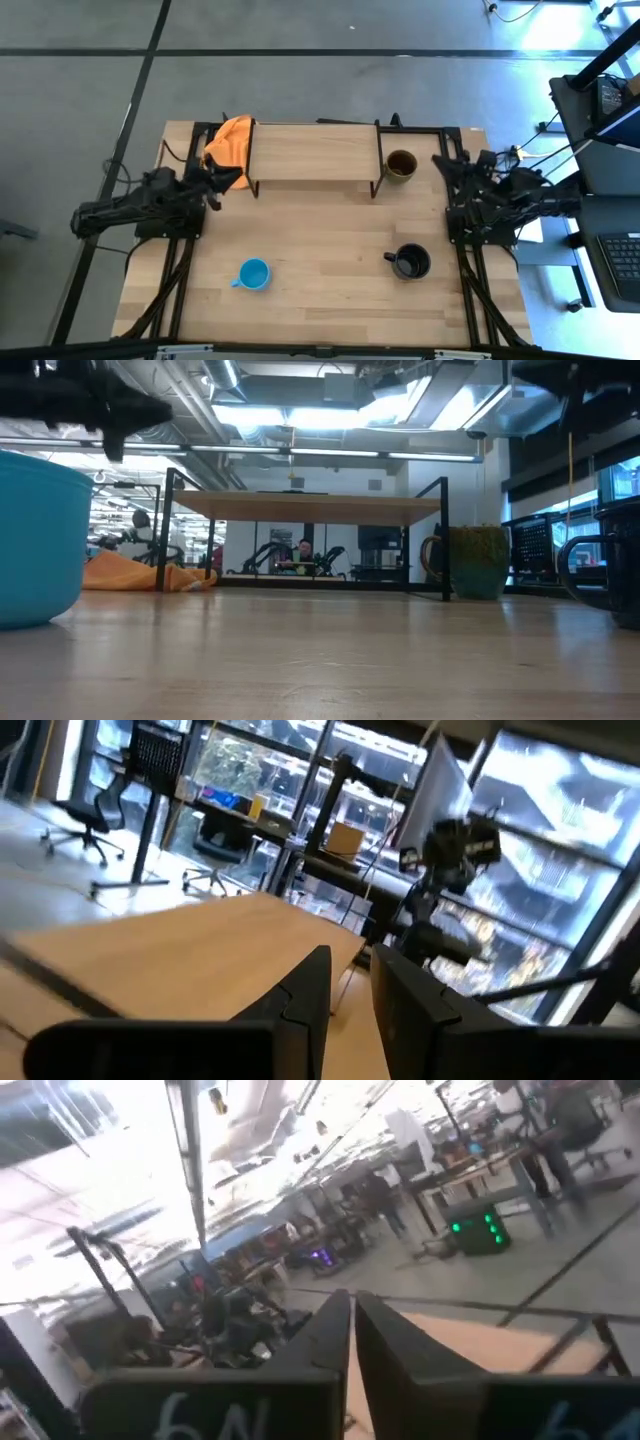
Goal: Stack small to large cups/mugs on shelf
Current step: Put the brown mug on the shelf
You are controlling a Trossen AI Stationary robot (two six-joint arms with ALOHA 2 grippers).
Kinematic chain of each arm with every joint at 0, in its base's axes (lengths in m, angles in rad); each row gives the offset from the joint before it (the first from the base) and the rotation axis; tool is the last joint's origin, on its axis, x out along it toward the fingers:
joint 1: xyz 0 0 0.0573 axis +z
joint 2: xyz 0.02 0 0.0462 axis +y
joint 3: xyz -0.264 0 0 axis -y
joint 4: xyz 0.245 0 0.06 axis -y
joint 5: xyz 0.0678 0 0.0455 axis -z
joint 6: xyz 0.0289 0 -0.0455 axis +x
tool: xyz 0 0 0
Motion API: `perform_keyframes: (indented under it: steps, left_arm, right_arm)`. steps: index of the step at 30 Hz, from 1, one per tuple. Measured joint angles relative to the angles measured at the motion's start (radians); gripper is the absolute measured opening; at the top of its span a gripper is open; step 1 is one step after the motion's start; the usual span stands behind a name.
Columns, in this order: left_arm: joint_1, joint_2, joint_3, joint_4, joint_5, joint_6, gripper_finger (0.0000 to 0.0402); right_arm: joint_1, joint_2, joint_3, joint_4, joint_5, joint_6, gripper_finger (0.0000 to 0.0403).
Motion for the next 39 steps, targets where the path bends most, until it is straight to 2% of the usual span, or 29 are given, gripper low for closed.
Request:
perform_keyframes:
  steps: [3, 7, 10, 13, 18, 22, 26, 29, 32, 39]
  left_arm:
    - [0.000, 0.000, 0.132, -0.236, -0.010, 0.055, 0.0070]
    - [0.000, 0.015, 0.259, -0.558, -0.054, 0.055, 0.0070]
    - [0.000, 0.020, 0.266, -0.597, -0.084, 0.019, 0.0070]
    - [0.000, 0.020, 0.264, -0.607, -0.142, -0.009, 0.0070]
    - [0.000, 0.020, 0.263, -0.611, -0.161, -0.038, 0.0070]
    - [0.000, 0.020, 0.263, -0.601, -0.158, -0.150, 0.0070]
    - [0.000, 0.020, 0.263, -0.583, -0.141, -0.223, 0.0070]
    - [0.000, 0.020, 0.263, -0.562, -0.129, -0.211, 0.0070]
    - [0.000, 0.020, 0.263, -0.560, -0.133, -0.227, 0.0070]
    - [0.000, 0.020, 0.263, -0.561, -0.112, -0.378, 0.0070]
  right_arm:
    - [0.000, 0.088, 0.089, -0.080, 0.027, -0.061, 0.0023]
    - [0.000, 0.225, 0.222, -0.359, 0.104, -0.052, 0.0023]
    - [-0.001, 0.312, 0.318, -0.607, 0.228, 0.026, 0.0023]
    - [-0.018, 0.371, 0.401, -0.822, 0.330, 0.180, 0.0023]
    - [-0.064, 0.403, 0.498, -1.034, 0.316, 0.461, 0.0023]
    - [-0.084, 0.403, 0.513, -1.042, 0.241, 0.547, 0.0023]
    - [-0.087, 0.411, 0.513, -0.990, 0.096, 0.533, 0.0023]
    - [-0.087, 0.415, 0.513, -0.925, 0.005, 0.482, 0.0023]
    - [-0.087, 0.417, 0.513, -0.888, 0.003, 0.475, 0.0023]
    - [-0.087, 0.417, 0.513, -0.822, -0.013, 0.456, 0.0023]
